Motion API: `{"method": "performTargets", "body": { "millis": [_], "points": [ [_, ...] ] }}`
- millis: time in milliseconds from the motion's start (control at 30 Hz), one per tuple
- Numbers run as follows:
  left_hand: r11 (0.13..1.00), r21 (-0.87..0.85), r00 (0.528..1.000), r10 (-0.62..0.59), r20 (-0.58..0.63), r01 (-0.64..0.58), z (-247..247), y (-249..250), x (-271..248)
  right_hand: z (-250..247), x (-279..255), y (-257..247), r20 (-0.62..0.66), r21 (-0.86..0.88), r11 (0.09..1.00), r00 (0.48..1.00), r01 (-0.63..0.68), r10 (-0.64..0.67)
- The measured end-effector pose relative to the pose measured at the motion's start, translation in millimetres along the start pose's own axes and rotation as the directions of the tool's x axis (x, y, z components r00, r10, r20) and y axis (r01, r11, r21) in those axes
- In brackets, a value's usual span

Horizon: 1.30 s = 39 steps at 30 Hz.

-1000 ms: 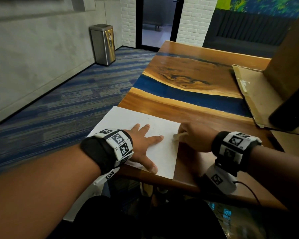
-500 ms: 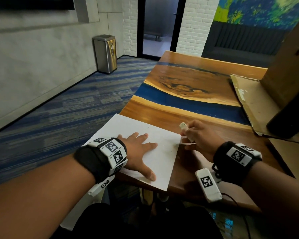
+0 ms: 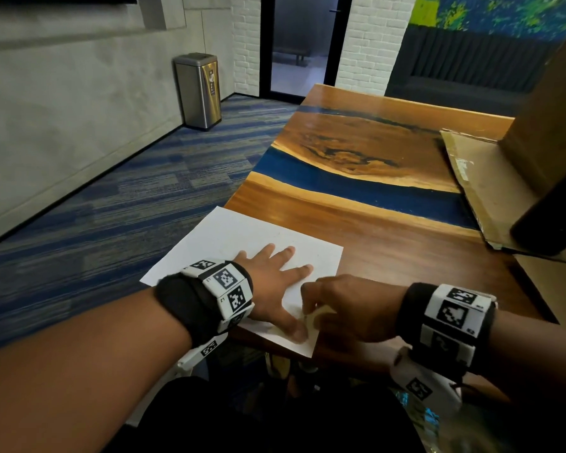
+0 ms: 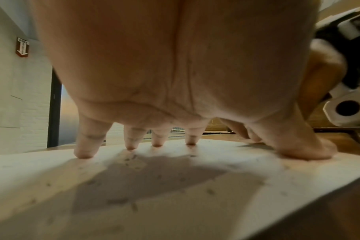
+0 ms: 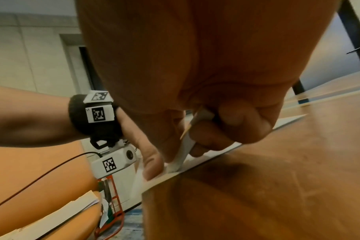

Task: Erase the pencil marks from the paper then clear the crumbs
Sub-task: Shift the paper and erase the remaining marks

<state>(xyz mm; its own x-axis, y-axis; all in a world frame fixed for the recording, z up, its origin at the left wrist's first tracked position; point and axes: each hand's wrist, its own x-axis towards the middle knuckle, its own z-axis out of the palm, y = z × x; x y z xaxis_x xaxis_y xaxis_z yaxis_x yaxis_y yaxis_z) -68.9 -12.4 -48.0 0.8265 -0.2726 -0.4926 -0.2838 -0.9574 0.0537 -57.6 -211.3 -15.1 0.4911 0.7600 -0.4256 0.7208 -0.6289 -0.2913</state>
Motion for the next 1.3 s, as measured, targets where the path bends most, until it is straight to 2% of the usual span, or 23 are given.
{"method": "performTargets", "body": {
  "millis": [67,133,200,333,400,500,533,633,667,733,800,867,967,1033,1100,1167,1233,1300],
  "points": [
    [1.000,0.005,1.000,-0.002,0.001,0.002,0.6,0.3,0.3,-4.5,4.7,6.0,-0.020,-0.010,1.000,1.000,-0.007,0.007],
    [1.000,0.020,1.000,-0.005,0.002,0.005,0.4,1.8,-0.3,-11.1,11.6,20.0,-0.124,-0.006,0.993,0.986,-0.117,0.115],
    [1.000,0.020,1.000,-0.006,0.004,0.005,-0.5,3.2,-1.2,-11.5,13.0,25.8,-0.167,-0.019,0.987,0.973,-0.162,0.157],
    [1.000,-0.005,1.000,-0.002,0.014,0.003,-0.7,2.2,-0.4,2.0,-0.3,4.8,0.006,-0.029,0.999,0.999,0.042,-0.042],
    [1.000,0.005,1.000,-0.003,0.012,0.003,0.0,1.3,0.7,-3.4,2.1,10.8,0.000,-0.028,1.000,1.000,0.003,-0.003],
    [1.000,0.021,1.000,-0.006,0.018,0.006,-0.5,2.8,0.6,-16.1,8.2,31.8,-0.133,-0.045,0.982,0.976,-0.182,0.174],
    [1.000,0.023,1.000,-0.006,0.019,0.006,-0.8,3.6,0.0,-15.5,7.3,32.4,-0.128,-0.045,0.983,0.977,-0.179,0.172],
    [1.000,0.015,1.000,-0.005,0.029,0.005,-3.2,3.7,-2.2,-6.4,2.8,13.9,0.040,-0.026,1.000,0.999,-0.006,0.007],
    [1.000,0.016,1.000,-0.002,0.031,0.002,-4.0,3.6,-1.9,-4.5,3.6,12.1,0.067,-0.005,1.000,0.998,0.009,-0.008],
    [1.000,0.028,1.000,-0.002,0.026,0.001,-4.2,4.3,-0.5,-11.1,13.1,22.7,-0.034,-0.005,0.997,0.996,-0.079,0.078],
    [0.999,0.038,1.000,-0.012,0.017,0.011,-2.8,4.1,-0.1,-23.0,21.6,36.5,-0.183,-0.010,0.967,0.951,-0.255,0.249],
    [0.999,0.038,1.000,-0.019,0.010,0.019,-0.8,4.7,0.2,-24.9,23.6,40.8,-0.244,-0.003,0.951,0.922,-0.309,0.299],
    [0.999,0.026,1.000,-0.018,-0.003,0.018,-1.8,4.4,1.1,-14.6,21.3,22.9,-0.080,-0.019,0.990,0.988,-0.137,0.135],
    [1.000,0.019,1.000,-0.019,0.006,0.019,-4.6,3.9,2.9,-13.3,20.8,19.1,0.018,-0.020,0.998,0.998,-0.066,0.066],
    [0.999,0.033,1.000,-0.024,0.017,0.023,-5.6,3.5,5.1,-23.6,27.1,31.5,-0.065,-0.037,0.988,0.987,-0.150,0.148],
    [0.998,0.048,0.999,-0.028,0.018,0.027,-4.8,3.9,6.4,-31.5,29.5,43.7,-0.178,-0.054,0.963,0.951,-0.264,0.251],
    [0.999,0.044,0.999,-0.026,0.021,0.025,-5.3,4.5,6.2,-27.9,28.5,41.9,-0.173,-0.057,0.976,0.965,-0.212,0.199],
    [0.999,0.027,0.999,-0.024,0.034,0.023,-7.9,4.5,5.1,-19.0,24.1,27.7,-0.042,-0.043,0.998,0.998,-0.047,0.045]
  ]
}}
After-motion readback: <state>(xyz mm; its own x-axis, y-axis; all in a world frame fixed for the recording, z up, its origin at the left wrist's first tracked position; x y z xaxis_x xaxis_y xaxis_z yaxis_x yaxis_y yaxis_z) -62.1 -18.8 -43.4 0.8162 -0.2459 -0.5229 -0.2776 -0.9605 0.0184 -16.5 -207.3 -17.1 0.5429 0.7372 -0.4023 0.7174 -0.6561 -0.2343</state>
